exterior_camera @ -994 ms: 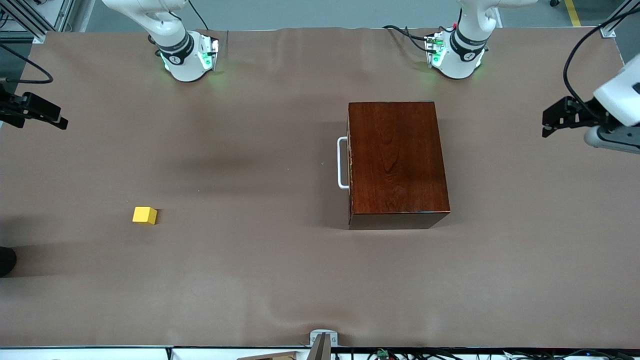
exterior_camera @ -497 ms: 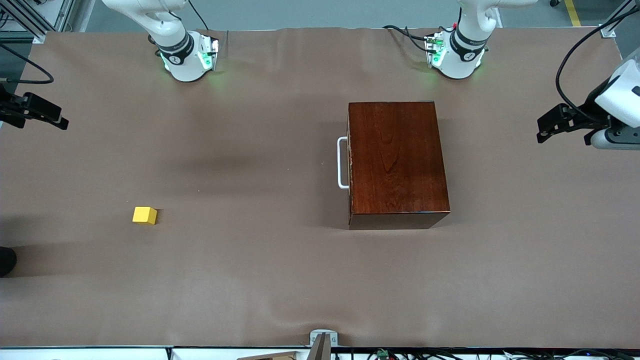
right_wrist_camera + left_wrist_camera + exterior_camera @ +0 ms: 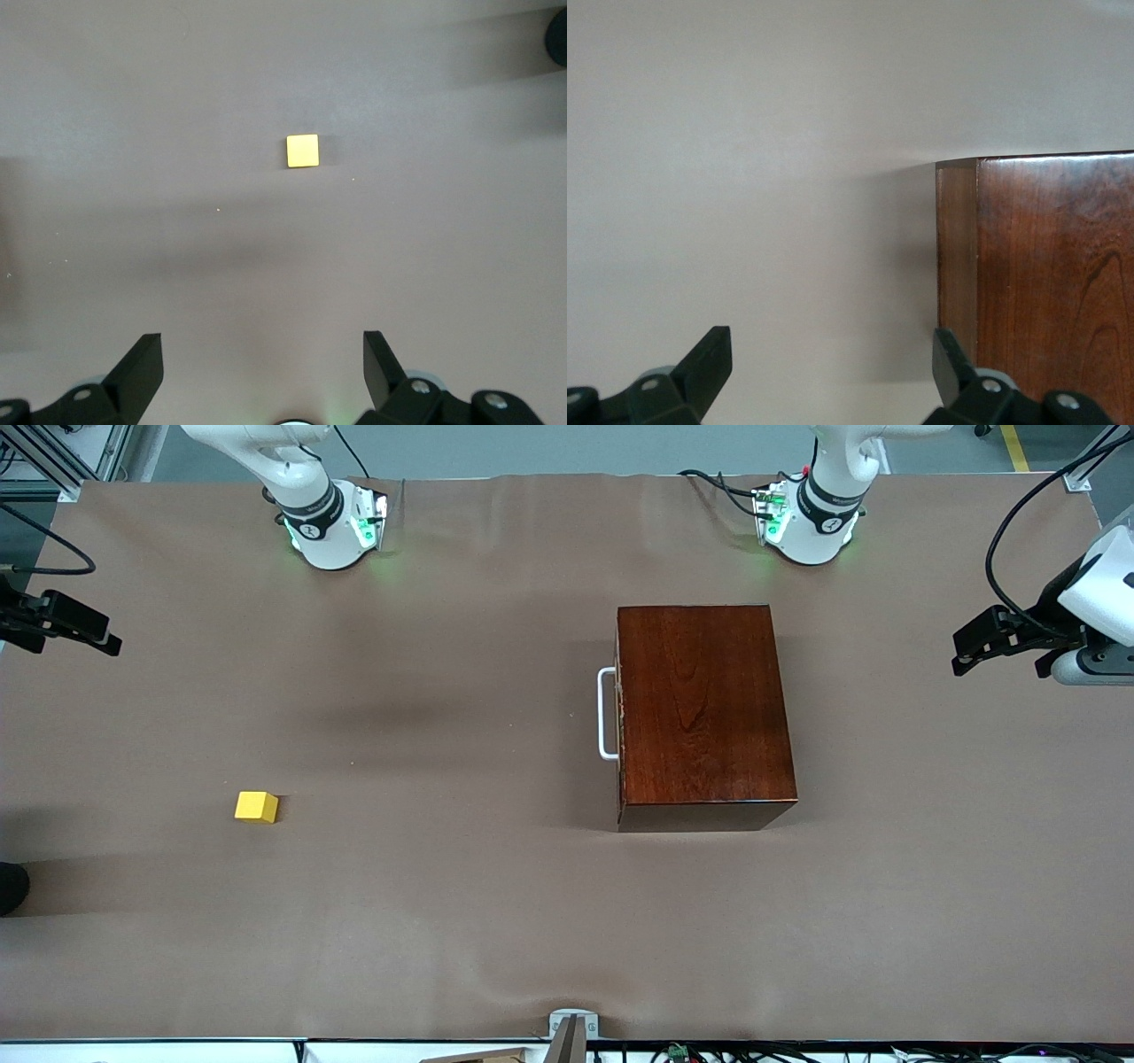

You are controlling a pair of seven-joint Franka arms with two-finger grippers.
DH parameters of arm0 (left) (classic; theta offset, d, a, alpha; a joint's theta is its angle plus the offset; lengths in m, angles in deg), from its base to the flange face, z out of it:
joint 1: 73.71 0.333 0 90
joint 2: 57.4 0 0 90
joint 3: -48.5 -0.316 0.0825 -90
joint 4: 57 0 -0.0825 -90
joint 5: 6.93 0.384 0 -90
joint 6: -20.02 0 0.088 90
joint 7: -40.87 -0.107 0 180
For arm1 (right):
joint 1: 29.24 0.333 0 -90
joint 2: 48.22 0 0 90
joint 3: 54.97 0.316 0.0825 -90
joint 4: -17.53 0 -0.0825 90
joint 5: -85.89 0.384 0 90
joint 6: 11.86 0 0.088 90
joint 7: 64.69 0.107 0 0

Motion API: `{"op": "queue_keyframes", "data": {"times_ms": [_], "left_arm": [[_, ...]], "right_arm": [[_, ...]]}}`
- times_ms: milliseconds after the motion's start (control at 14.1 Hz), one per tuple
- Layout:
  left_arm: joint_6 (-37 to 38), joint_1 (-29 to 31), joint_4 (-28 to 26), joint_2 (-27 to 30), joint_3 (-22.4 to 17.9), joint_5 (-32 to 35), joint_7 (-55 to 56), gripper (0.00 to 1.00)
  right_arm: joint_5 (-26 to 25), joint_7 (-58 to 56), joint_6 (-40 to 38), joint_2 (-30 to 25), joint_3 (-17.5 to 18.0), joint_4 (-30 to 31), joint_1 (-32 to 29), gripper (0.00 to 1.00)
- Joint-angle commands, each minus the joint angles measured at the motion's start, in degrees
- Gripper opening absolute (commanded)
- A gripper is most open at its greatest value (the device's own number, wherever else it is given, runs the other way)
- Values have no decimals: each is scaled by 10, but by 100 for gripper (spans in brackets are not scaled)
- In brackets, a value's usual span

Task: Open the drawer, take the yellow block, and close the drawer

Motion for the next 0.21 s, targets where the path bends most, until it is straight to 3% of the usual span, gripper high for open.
{"op": "queue_keyframes", "data": {"times_ms": [0,142], "left_arm": [[-5,2,-15,15,-1,-12,5,100],[-3,2,-15,15,-2,-12,6,100]], "right_arm": [[-8,4,5,-5,1,5,1,100],[-8,4,5,-5,1,5,1,100]]}}
